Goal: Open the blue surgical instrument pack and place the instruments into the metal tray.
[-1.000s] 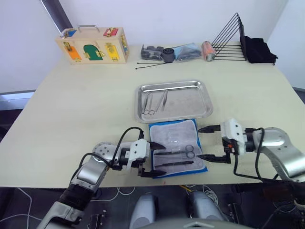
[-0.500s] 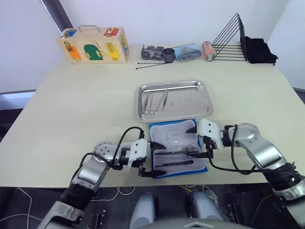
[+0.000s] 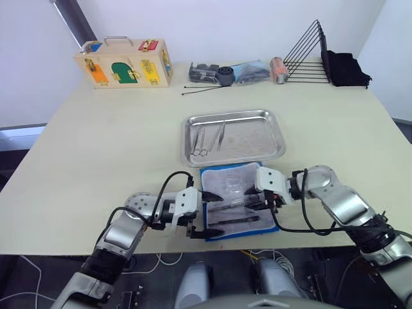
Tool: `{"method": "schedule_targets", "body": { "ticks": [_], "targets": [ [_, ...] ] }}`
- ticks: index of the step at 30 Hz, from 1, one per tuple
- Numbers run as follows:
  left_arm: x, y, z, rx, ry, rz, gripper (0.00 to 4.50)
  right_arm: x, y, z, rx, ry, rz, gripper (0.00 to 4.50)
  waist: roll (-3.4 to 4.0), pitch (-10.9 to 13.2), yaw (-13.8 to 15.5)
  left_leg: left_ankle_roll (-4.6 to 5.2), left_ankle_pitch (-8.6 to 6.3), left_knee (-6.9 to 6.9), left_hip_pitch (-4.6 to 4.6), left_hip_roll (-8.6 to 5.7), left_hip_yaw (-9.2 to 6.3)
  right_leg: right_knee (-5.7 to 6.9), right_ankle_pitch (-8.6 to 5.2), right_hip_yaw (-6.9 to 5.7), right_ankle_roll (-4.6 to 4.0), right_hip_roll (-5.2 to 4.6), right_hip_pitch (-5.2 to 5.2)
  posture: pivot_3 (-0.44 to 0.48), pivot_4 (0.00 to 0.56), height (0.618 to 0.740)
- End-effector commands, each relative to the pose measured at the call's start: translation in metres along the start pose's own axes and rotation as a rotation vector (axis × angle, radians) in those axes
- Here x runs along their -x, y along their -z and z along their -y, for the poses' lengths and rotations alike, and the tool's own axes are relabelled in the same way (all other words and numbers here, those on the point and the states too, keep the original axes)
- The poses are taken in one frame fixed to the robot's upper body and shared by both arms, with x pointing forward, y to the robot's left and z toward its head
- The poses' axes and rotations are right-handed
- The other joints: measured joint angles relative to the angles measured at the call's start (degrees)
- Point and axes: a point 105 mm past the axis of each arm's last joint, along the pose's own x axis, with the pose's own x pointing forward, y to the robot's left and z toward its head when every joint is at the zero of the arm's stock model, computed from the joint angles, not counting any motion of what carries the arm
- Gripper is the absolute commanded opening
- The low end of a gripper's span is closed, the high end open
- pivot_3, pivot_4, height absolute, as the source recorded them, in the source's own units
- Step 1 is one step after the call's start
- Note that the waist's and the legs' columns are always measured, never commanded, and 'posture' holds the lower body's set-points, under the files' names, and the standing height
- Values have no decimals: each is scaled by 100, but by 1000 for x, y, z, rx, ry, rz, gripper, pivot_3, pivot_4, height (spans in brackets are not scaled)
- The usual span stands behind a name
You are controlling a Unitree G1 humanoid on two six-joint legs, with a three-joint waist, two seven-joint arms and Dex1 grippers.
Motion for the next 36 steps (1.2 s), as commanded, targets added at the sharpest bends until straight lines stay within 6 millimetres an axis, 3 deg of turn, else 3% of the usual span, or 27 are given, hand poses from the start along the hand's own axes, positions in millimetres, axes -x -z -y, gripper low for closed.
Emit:
{"method": "schedule_targets", "body": {
  "ticks": [1, 20, 29, 36],
  "targets": [
    [2, 45, 16, 202, 4, -120, 4500, 4, 8, 1, -18, 19, -41, 239, -1, -6, -16, 0, 0, 0, 0, 0, -1, 0, 0, 0, 0, 0, 0, 0, 150, 740],
    [-3, 44, 19, 230, 9, -111, 4500, 28, -27, 6, 118, 46, -53, 97, -3, -4, -15, 0, 0, -1, -4, 0, -2, -3, -1, -3, 0, -1, -1, 0, 150, 740],
    [-4, 43, 20, 235, 12, -111, 4500, 37, -18, 4, 169, 34, -141, 97, -5, -3, -14, 0, 0, -1, -6, 0, -2, -7, -1, -3, 0, -3, -3, 0, 150, 740],
    [-4, 43, 21, 235, 11, -112, 4500, 55, -8, 2, 173, 30, -183, 97, -6, -2, -12, 0, 0, -2, -6, 0, -1, -8, -2, -3, 0, -4, -3, 0, 150, 740]
  ]
}}
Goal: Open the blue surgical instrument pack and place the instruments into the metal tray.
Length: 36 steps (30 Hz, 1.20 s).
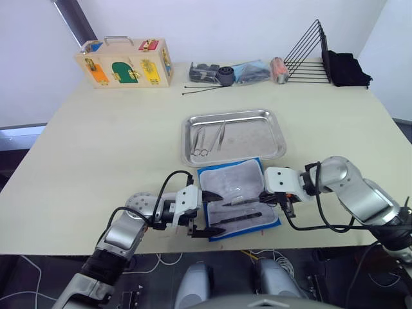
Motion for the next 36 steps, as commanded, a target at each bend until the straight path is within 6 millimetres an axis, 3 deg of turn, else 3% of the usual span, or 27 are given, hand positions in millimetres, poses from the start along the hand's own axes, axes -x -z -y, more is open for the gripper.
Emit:
{"method": "schedule_targets", "body": {
  "ticks": [1, 10, 18, 20, 26, 36],
  "targets": [
    [-1, 45, 20, 189, 25, -123, 4500, 18, -5, 3, 47, 33, 13, 97, -2, 1, -1, 0, 0, 0, 0, 0, 0, 0, 0, 0, 0, 0, 0, 0, 150, 740],
    [-2, 48, 22, 232, 37, -144, 4500, 49, 0, 12, 22, 101, 22, 97, -7, 4, -5, 0, 0, -3, 1, 0, 2, -2, 0, 1, 0, -1, 0, 0, 150, 740],
    [-2, 50, 21, 255, 38, -156, 4500, 65, -11, 40, -46, 207, 129, 97, -10, 8, -12, 0, 0, -3, 2, -1, 5, -1, 0, 4, 0, -1, 0, 0, 150, 740],
    [-2, 50, 21, 257, 38, -157, 4500, 65, -14, 52, -89, 263, 170, 97, -10, 7, -10, 0, 0, -4, 3, -1, 4, -1, 0, 3, 0, -1, 0, 0, 150, 740],
    [-2, 51, 22, 261, 35, -159, 4500, 58, -22, 66, -129, 296, 226, 97, 3, -1, 2, 0, 0, -4, 0, -1, 4, -2, 0, 4, 0, -2, 0, 0, 150, 740],
    [-2, 51, 20, 255, 32, -161, 4500, 34, -33, 108, -392, 507, 300, 97, 11, -6, 5, 0, 0, -5, -2, -2, 3, -1, 1, 7, -1, -1, 0, 0, 150, 740]
  ]
}}
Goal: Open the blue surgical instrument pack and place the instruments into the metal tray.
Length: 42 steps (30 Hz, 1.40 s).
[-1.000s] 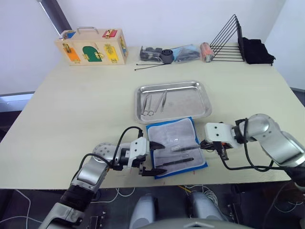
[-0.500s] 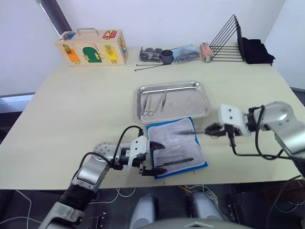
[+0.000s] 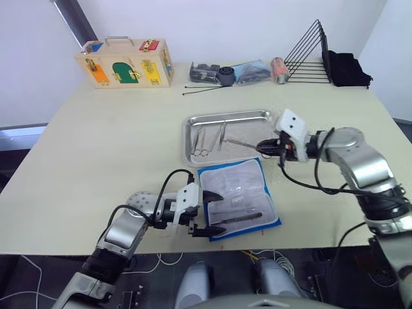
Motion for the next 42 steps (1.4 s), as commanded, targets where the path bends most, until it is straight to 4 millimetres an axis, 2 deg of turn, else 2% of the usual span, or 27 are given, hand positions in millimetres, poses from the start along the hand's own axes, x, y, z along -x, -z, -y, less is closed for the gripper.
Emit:
{"method": "schedule_targets", "body": {
  "ticks": [1, 7, 14, 20, 32, 36, 38, 40, 41, 42],
  "targets": [
    [-2, 53, 19, 216, 24, -153, 4500, -3, -10, 15, -56, 121, 15, 97, 0, 0, 2, 0, 0, 0, -1, 0, 0, 0, 0, -1, 0, 0, 0, 0, 150, 740],
    [-2, 53, 19, 214, 21, -152, 4500, -25, -8, 25, -179, 273, 1, 97, 3, -2, -2, 0, 0, -1, -4, 0, 0, 1, 1, -1, 0, 0, -3, 0, 150, 740],
    [-2, 54, 18, 216, 16, -151, 4500, -44, 0, 31, -235, 373, -37, 97, 3, -2, -8, 0, 0, -3, -5, -1, -1, 0, 0, 1, 0, 0, -4, 0, 150, 740],
    [-1, 55, 17, 215, 10, -153, 4500, -58, 9, 31, -278, 391, -66, 97, 3, -2, -9, 0, 0, -4, -6, -1, -1, 0, 0, 2, 0, 0, -4, 0, 150, 740],
    [-2, 56, 16, 216, -3, -148, 4500, -72, 17, 24, -360, 348, -82, 97, 3, -2, -16, 1, 0, -6, -7, -1, -1, 0, 0, 3, 1, 0, -5, 0, 150, 740],
    [-3, 57, 16, 211, -3, -148, 4500, -69, 14, 23, -364, 331, -60, 1543, 3, -2, -16, 1, 0, -7, -7, -1, -2, 0, 0, 4, 1, 0, -5, 0, 150, 740],
    [-3, 57, 17, 211, -3, -148, 4500, -63, 9, 26, -364, 327, -26, 2749, 4, -2, -15, 1, 0, -7, -8, -1, -2, -1, 0, 4, 1, 0, -5, 0, 150, 740],
    [-3, 57, 17, 210, -2, -148, 4500, -58, 5, 29, -355, 331, -3, 3636, 4, -1, -14, 1, 0, -7, -8, -2, -2, -1, 0, 4, 1, 0, -6, 0, 150, 740],
    [-2, 57, 17, 210, -2, -148, 4500, -52, -1, 30, -333, 324, 28, 4230, 4, -1, -14, 1, 0, -7, -8, -2, -2, -1, 0, 4, 1, 0, -6, 0, 150, 740],
    [-2, 57, 17, 210, -1, -149, 4500, -46, -7, 31, -311, 308, 67, 4441, 4, -1, -10, 1, -1, -7, -8, -1, -2, -1, 0, 4, 1, 0, -6, 0, 150, 740]
  ]
}}
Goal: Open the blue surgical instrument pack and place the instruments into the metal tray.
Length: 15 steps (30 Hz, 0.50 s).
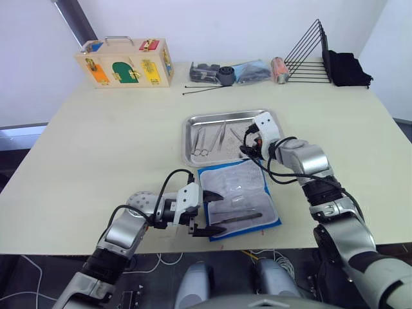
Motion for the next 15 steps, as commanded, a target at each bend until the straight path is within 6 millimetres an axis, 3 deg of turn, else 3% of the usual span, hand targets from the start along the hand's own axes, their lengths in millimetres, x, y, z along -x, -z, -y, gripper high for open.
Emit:
{"method": "schedule_targets", "body": {
  "ticks": [1, 5, 15],
  "targets": [
    [-1, 58, 18, 210, 2, -154, 4500, 25, -35, 1, 74, -66, 188, 4441, 0, 0, 1, 0, 0, -1, -1, -1, 0, -2, -1, 0, 0, 0, 0, 0, 150, 740],
    [-1, 58, 18, 208, 7, -156, 4500, 48, -42, -8, 151, -187, 315, 4441, -1, 1, -3, 0, 0, -4, -1, -2, 0, -5, -1, 4, 1, 1, 0, 0, 150, 740],
    [-1, 59, 18, 202, 12, -157, 4500, 105, -4, -12, 315, -457, 413, 4441, -8, 6, 3, 1, 0, -5, -1, -6, 0, -7, -1, 10, 2, 2, 0, 0, 150, 740]
  ]
}}
